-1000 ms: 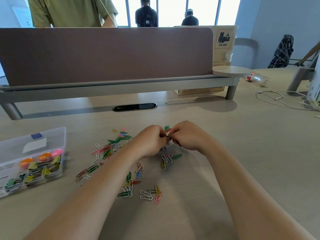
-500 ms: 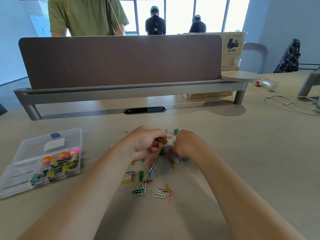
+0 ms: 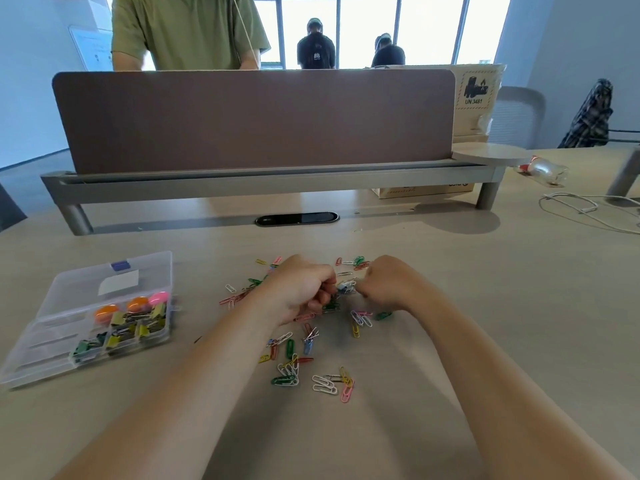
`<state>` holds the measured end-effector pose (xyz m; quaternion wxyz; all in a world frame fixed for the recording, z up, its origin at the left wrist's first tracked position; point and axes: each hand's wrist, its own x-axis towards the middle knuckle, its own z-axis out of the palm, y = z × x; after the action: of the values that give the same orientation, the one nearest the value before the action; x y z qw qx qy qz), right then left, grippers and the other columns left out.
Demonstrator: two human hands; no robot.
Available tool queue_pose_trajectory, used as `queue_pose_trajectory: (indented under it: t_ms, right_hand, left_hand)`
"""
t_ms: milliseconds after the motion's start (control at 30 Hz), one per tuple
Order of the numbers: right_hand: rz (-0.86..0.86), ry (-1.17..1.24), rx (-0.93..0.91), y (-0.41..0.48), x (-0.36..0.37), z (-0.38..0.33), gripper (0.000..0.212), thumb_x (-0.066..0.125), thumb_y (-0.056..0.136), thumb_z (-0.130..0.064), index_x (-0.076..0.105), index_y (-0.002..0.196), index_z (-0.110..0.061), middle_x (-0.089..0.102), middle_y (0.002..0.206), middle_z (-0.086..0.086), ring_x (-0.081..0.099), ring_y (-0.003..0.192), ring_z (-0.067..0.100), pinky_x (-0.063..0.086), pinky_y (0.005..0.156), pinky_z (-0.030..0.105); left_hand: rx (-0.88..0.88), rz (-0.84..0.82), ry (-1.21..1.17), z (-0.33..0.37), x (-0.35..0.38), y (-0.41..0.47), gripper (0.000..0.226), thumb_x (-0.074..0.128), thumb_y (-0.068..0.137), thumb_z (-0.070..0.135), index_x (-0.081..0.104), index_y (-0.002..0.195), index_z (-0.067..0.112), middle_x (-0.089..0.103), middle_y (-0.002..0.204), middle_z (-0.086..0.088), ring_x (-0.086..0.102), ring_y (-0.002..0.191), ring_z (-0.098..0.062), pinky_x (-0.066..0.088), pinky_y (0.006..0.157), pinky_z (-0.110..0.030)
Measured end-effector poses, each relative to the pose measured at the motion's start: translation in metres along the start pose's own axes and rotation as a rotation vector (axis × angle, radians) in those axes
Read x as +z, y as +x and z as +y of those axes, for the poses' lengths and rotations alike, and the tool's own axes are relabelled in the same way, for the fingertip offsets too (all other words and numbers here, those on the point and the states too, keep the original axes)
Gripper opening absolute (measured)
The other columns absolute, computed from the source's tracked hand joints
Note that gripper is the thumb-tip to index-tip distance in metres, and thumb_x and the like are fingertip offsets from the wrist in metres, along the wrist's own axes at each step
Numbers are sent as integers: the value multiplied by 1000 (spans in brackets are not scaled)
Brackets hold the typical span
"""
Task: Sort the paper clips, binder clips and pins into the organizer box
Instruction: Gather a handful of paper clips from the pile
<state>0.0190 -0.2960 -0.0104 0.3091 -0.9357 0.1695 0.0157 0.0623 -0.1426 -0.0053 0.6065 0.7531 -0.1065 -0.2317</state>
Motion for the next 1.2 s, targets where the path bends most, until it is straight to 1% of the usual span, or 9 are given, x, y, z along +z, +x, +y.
queue_pose_trajectory:
  t_ms: [100,200,333,567,667,833,933,1033,1200]
  right_hand:
    - [70,44,9,5,-5,3,29,46,90,-15,45,61,-8,47,64,10,46,69,30,27,46,27]
    - [92,281,90,6,-3,3,19,50,86,-14,54,69,-6,53,68,16,46,54,26,28,44,23]
    - [56,532,139,2,-1,1,20,52,83,-16,56,63,-12,53,59,8,38,42,18,24,39,19]
    - [81,559,152,4,3,0,20,49,81,-19,55,64,-10,54,60,10,39,42,19,26,39,19]
    - [88,517,143,3,3,0,22,48,83,-20,57,66,-8,55,61,11,41,43,21,28,40,20]
    - [97,479,127,3,1,0,20,48,84,-20,57,70,-8,57,64,12,43,45,21,30,42,21]
    - [85,506,139,2,1,0,20,48,83,-19,57,69,-9,57,62,10,42,44,21,29,42,21]
    - [51,602,156,-1,0,-1,18,46,81,-15,53,66,-9,55,60,9,37,41,18,25,41,18]
    - [-1,787,188,-7,0,-8,12,45,79,-6,52,69,-6,58,60,13,32,38,14,21,40,16]
  left_hand:
    - [164,47,472,-2,-1,8,19,50,83,5,54,64,10,42,57,-12,35,52,-21,30,52,-27]
    - [238,89,791,2,5,12,19,50,85,8,56,67,10,44,64,-14,41,58,-26,32,55,-30]
    - [302,148,1033,0,16,18,19,58,93,26,61,106,12,62,106,-6,57,98,-25,47,82,-34]
    - [302,134,1172,-4,24,30,24,58,91,20,67,110,9,67,99,-14,60,83,-26,42,64,-32]
    - [271,118,1146,-5,25,33,17,61,89,24,70,88,10,67,86,-11,63,80,-25,48,64,-33]
    - [309,119,1058,-3,22,31,16,64,88,23,74,86,11,69,88,-10,63,83,-25,50,73,-33]
    - [293,91,980,1,16,27,19,66,88,27,75,82,11,70,80,-9,61,73,-22,44,63,-29]
    - [266,58,853,2,4,23,25,59,91,26,62,69,14,51,63,-11,44,57,-22,28,54,-29]
    - [40,2,4,3,-18,9,14,50,91,5,53,77,5,47,68,-12,42,50,-18,28,41,-20]
